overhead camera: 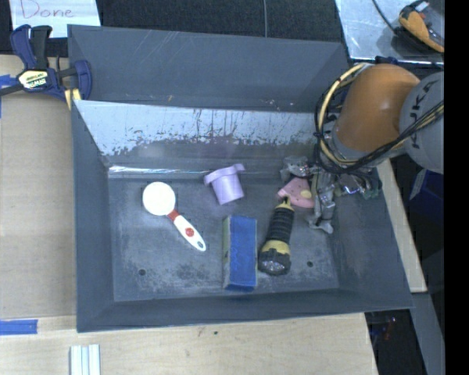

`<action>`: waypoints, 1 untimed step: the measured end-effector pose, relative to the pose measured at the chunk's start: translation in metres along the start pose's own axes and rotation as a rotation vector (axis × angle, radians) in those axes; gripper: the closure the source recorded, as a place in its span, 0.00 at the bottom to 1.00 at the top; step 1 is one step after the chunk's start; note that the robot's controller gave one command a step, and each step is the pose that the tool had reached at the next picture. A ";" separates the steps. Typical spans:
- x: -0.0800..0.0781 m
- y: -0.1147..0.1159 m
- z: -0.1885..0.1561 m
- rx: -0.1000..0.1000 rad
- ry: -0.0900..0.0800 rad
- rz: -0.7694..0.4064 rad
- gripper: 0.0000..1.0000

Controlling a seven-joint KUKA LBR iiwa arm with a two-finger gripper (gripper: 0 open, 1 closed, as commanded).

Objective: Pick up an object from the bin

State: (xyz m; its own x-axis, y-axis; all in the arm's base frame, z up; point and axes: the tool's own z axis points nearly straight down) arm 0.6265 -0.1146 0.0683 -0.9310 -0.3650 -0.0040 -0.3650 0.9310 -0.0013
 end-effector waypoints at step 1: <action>0.011 -0.027 -0.002 0.000 -0.003 0.160 0.00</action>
Offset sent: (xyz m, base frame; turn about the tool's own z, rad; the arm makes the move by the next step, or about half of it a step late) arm -0.0003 -0.0438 0.0017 -0.3429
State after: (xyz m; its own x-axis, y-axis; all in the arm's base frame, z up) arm 0.6256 -0.1435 0.0706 -0.9772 -0.2120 -0.0075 -0.2120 0.9773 -0.0001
